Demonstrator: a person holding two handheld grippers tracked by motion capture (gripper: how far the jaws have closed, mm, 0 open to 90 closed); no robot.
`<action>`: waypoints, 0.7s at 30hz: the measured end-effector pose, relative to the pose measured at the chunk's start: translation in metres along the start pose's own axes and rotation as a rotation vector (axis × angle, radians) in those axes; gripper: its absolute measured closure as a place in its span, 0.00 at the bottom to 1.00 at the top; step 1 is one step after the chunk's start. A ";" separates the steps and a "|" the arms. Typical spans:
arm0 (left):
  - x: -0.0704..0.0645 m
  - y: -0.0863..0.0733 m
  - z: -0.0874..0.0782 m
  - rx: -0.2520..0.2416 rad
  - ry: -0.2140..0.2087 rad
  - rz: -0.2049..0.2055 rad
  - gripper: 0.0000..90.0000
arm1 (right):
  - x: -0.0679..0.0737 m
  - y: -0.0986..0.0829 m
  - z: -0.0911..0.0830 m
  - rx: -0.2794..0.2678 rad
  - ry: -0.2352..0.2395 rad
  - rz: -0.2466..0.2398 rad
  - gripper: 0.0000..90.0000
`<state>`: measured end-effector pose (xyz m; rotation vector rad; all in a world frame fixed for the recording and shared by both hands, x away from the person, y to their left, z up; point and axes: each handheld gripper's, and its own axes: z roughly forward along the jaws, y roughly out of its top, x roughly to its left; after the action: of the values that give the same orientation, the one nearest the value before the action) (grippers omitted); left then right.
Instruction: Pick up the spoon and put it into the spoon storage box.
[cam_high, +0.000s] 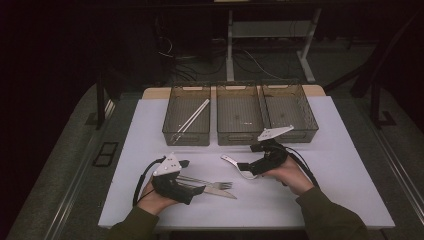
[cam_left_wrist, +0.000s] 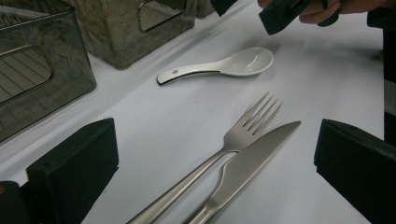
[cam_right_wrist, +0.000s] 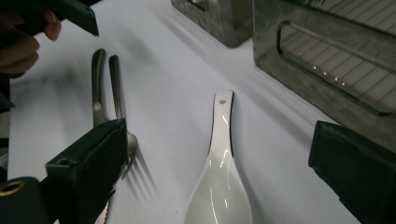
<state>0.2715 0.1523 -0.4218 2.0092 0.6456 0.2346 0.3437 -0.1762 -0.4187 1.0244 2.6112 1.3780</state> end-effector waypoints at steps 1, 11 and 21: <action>0.000 0.000 0.000 0.000 -0.001 -0.003 0.00 | -0.001 -0.001 0.001 0.010 -0.005 -0.007 0.06; -0.001 0.000 0.000 0.003 -0.004 0.001 0.00 | -0.003 -0.007 0.006 0.084 -0.020 0.004 0.25; 0.000 0.000 0.000 0.007 -0.006 0.008 0.00 | -0.005 -0.012 0.008 0.133 -0.009 0.009 0.43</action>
<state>0.2712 0.1523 -0.4220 2.0189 0.6361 0.2312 0.3431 -0.1777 -0.4341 1.0550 2.7270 1.2114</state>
